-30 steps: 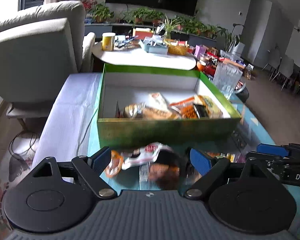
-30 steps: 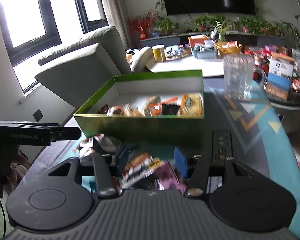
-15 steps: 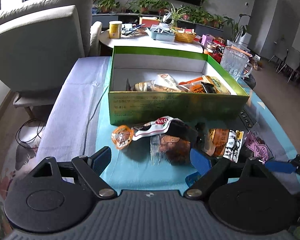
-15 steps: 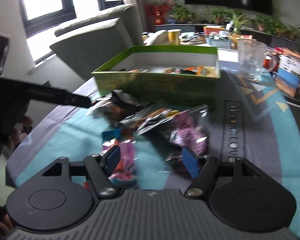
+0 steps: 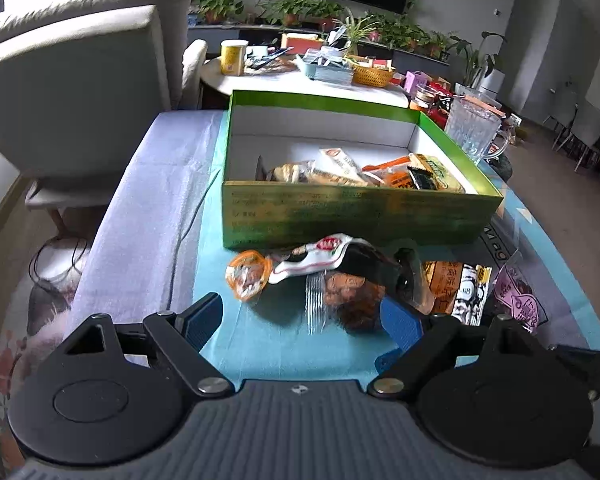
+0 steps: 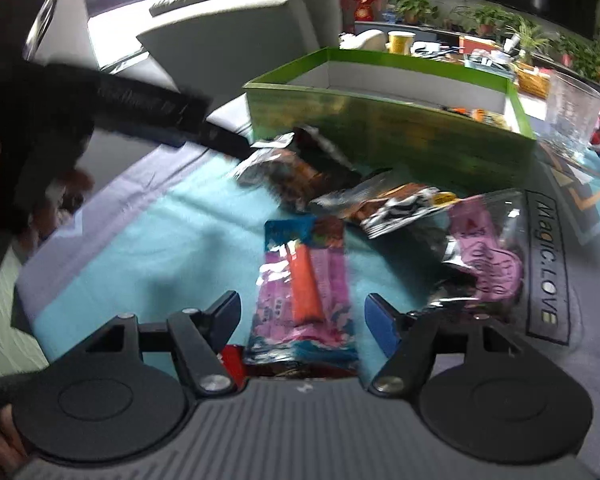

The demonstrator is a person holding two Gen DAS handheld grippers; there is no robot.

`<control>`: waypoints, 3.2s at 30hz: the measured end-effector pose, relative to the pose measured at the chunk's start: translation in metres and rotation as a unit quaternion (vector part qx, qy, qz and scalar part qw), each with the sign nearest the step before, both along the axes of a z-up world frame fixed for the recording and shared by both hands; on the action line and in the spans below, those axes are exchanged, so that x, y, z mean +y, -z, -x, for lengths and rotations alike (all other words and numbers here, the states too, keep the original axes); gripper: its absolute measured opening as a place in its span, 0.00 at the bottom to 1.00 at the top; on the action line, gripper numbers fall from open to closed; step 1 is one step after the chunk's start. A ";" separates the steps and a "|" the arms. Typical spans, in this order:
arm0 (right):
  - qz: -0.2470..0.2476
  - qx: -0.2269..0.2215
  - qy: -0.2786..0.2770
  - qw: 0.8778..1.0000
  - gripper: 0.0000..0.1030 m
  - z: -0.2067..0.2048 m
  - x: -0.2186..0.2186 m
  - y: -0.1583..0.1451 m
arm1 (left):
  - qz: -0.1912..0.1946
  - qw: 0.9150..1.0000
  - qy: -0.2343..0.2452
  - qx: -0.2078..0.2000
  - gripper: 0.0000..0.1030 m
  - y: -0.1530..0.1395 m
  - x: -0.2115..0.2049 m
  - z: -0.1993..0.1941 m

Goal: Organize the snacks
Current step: 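Move both tools back from the box to the snack pile, then grasp the white-red packet with left tool while right tool grasps the pink orange-stick packet, then carry both packets toward the green box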

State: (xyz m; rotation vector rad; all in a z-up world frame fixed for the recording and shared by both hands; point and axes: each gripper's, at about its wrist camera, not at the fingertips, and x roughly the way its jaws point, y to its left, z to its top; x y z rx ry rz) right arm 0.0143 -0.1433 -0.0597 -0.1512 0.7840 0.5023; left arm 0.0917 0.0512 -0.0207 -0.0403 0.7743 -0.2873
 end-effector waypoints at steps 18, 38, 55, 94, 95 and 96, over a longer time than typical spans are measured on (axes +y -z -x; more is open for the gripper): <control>0.014 -0.011 0.030 0.999 0.43 -0.004 0.002 0.002 | -0.103 0.991 0.081 0.020 0.82 0.016 -0.048 -0.061; -0.007 -0.033 0.038 0.999 0.43 -0.004 -0.002 -0.003 | 0.003 0.998 0.063 0.012 0.31 -0.003 -0.021 -0.054; -0.068 -0.094 0.052 0.992 0.43 0.010 -0.023 -0.058 | 0.027 0.998 0.040 -0.051 0.31 -0.047 0.000 -0.012; -0.114 -0.134 0.121 0.977 0.43 -0.077 -0.050 -0.086 | -0.098 0.989 0.111 0.007 0.61 0.015 -0.029 -0.055; -0.115 -0.133 0.122 0.977 0.43 -0.076 -0.051 -0.086 | -0.102 0.989 0.108 0.015 0.55 0.019 -0.029 -0.061; -0.115 -0.132 0.123 0.977 0.43 -0.076 -0.051 -0.085 | -0.098 0.989 0.104 0.026 0.47 0.023 -0.027 -0.064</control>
